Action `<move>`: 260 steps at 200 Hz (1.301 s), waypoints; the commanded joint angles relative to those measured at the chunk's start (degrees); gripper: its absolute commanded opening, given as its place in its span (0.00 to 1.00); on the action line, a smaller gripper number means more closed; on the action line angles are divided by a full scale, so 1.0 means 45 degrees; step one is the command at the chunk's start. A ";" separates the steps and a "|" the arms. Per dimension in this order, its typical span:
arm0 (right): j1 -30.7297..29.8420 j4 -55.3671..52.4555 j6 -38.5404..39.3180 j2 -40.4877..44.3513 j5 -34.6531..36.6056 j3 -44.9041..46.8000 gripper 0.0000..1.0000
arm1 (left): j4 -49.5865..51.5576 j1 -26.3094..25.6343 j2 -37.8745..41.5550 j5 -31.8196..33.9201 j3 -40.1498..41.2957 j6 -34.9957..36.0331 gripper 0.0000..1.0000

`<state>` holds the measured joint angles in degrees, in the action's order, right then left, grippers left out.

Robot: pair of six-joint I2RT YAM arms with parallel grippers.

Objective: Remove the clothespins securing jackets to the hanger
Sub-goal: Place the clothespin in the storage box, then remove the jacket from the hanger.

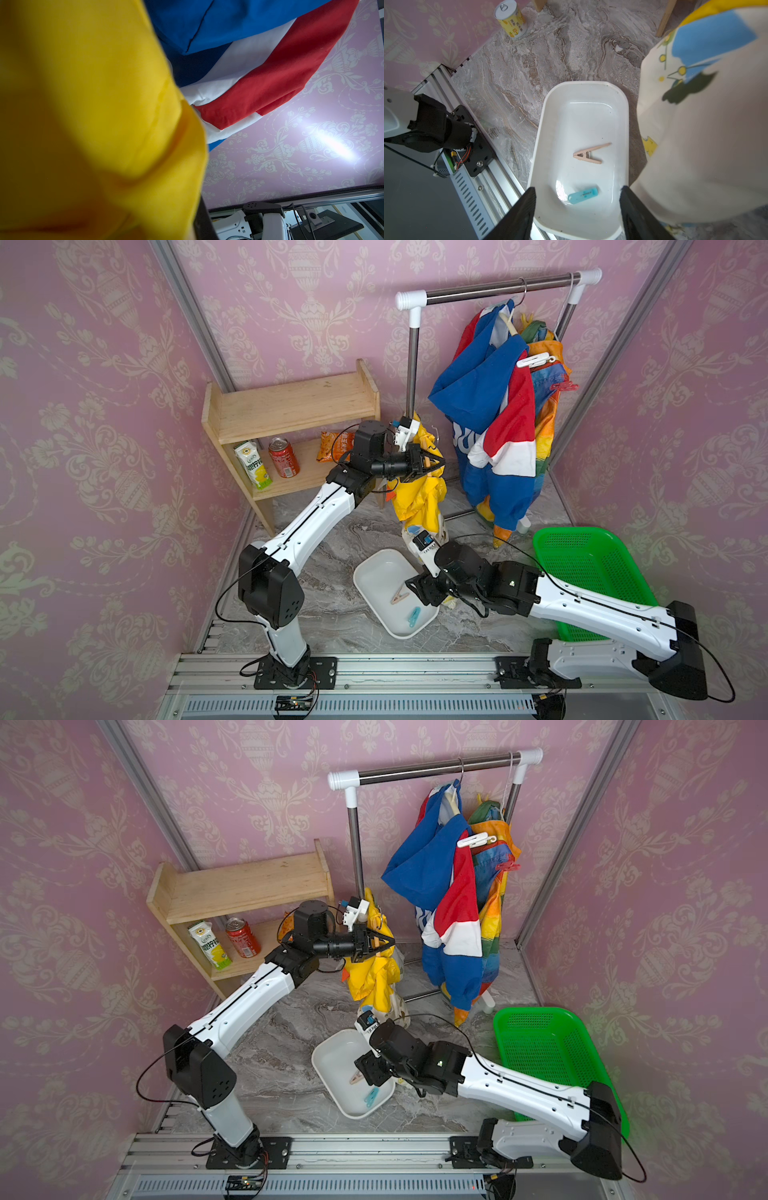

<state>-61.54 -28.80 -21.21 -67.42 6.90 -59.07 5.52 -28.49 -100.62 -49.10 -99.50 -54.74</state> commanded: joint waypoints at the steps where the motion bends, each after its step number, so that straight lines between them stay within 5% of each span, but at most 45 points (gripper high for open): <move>1: 0.0246 -0.0053 -0.0191 0.0630 -0.0289 -0.0164 0.66 | -0.0678 0.0084 0.0670 -0.0391 -0.0589 0.0681 0.00; 49: 0.0906 -0.1998 0.0633 0.2111 0.1526 -0.3730 0.70 | -0.0442 0.0083 0.0860 -0.1863 -0.0520 0.0769 0.00; 71: 0.2217 -0.2515 0.0871 0.2636 0.2631 -0.5335 0.74 | 0.1418 0.0091 0.1266 -0.2466 -0.0505 0.2137 0.00; 110: 0.4681 -0.1824 0.0796 0.2496 0.2095 -0.6677 0.79 | 0.2324 0.0033 0.2400 -0.3630 0.0421 0.3238 0.00; 143: 0.5672 -0.2001 0.1188 0.0647 0.0066 -0.7472 0.78 | 0.0715 -0.0016 0.3297 -0.4672 0.1813 0.2028 0.00; 197: 0.5638 -0.0831 0.2375 -0.0333 -0.0480 -0.6104 0.86 | -0.3826 -0.0055 0.3884 -0.5967 0.3649 -0.2287 0.00; 260: 0.5333 0.0455 0.2799 -0.1000 0.0703 -0.5270 0.96 | -0.6049 -0.0131 0.3610 -0.6812 0.3469 -0.4748 0.00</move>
<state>-37.28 -31.57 -10.15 -71.11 8.34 -83.64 -12.03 -28.67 -85.19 -76.07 -82.19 -71.53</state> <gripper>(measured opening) 0.953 0.079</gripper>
